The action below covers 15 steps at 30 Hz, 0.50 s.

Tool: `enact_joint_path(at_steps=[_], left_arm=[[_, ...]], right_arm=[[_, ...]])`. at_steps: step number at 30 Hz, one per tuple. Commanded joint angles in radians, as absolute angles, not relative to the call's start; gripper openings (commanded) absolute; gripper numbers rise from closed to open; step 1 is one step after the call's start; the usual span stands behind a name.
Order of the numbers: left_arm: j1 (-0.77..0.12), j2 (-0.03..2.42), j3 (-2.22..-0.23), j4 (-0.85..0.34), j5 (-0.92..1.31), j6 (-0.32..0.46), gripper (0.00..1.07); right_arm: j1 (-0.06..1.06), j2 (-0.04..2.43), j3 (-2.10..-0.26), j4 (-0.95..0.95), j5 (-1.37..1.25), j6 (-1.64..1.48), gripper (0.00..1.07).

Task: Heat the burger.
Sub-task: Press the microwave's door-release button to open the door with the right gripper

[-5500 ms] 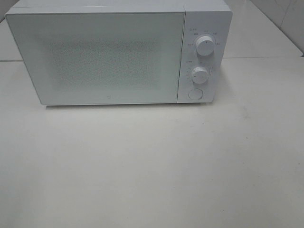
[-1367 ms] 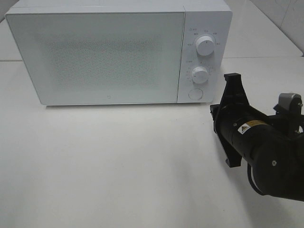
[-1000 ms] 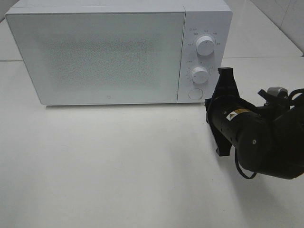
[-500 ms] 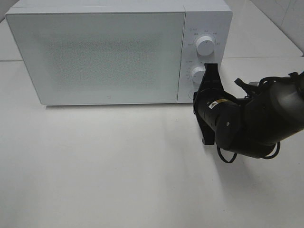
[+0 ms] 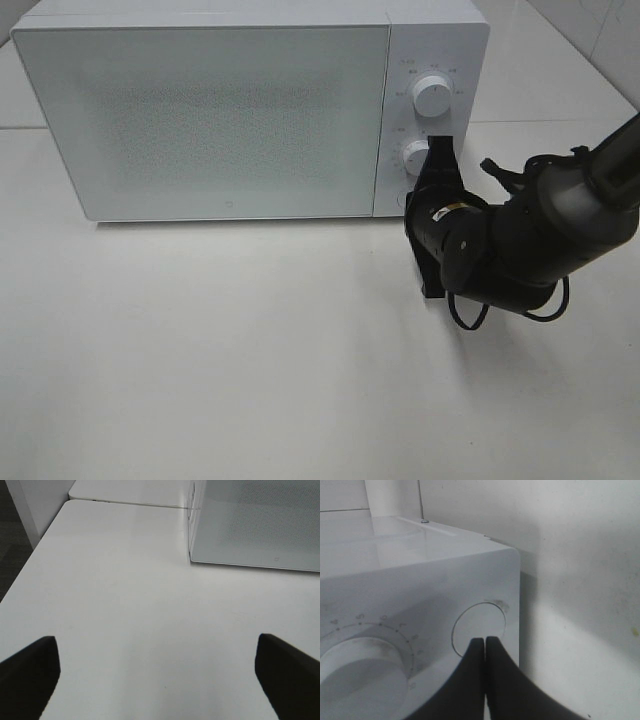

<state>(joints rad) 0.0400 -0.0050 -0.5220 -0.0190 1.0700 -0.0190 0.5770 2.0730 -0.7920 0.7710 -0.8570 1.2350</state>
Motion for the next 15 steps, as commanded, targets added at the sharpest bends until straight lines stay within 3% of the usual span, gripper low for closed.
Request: enact_joint_path(at_steps=[1, 15], left_arm=[[0.039, -0.023, -0.518, -0.023, 1.069, -0.017, 0.98], [0.039, -0.023, -0.518, -0.021, 1.069, -0.017, 0.98]], right_arm=[[0.570, 2.084, -0.821, 0.759, -0.840, 1.229, 0.00], [0.547, 2.132, -0.902, 0.763, -0.828, 1.225, 0.00]])
